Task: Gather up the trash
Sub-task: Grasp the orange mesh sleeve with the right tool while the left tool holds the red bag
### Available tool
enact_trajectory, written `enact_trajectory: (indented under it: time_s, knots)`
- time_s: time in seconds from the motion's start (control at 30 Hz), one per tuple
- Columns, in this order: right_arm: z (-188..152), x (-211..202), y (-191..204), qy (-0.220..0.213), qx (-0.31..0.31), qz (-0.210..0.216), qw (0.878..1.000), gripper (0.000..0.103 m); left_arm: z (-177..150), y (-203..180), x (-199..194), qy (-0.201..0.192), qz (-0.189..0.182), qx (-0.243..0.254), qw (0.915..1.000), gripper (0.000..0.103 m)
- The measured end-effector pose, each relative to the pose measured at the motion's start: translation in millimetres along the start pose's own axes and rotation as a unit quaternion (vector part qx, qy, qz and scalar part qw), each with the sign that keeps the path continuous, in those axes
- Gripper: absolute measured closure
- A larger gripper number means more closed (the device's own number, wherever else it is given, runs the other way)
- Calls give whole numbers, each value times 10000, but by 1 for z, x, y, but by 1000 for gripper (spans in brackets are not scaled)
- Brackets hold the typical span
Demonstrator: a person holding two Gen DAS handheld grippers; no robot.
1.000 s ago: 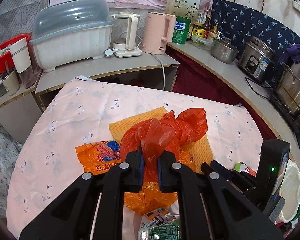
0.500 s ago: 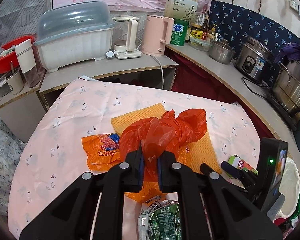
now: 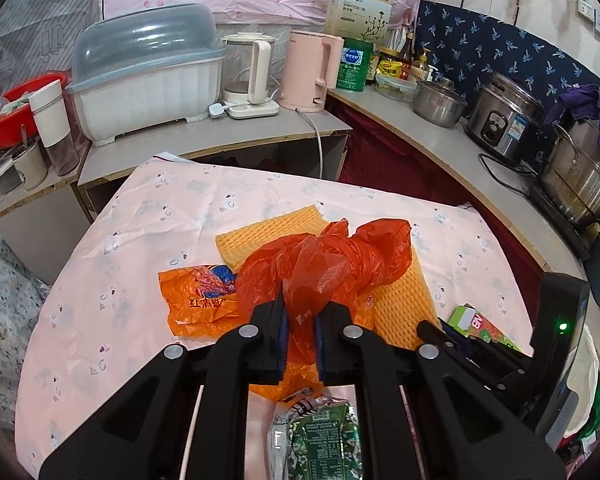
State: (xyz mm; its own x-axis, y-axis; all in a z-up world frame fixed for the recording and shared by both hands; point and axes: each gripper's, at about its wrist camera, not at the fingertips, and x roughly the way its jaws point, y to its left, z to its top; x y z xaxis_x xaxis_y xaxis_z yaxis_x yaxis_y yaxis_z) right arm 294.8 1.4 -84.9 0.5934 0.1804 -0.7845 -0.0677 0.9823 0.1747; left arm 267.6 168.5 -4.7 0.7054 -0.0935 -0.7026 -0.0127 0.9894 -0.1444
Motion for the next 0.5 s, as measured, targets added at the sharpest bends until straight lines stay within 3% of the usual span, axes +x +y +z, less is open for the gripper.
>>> enact_trajectory:
  time_s: [0.5]
  knots:
    - [-9,-119,-69,-852,538,-155,9948,93,-9,-83,-69,-399,-434,489,9971,93]
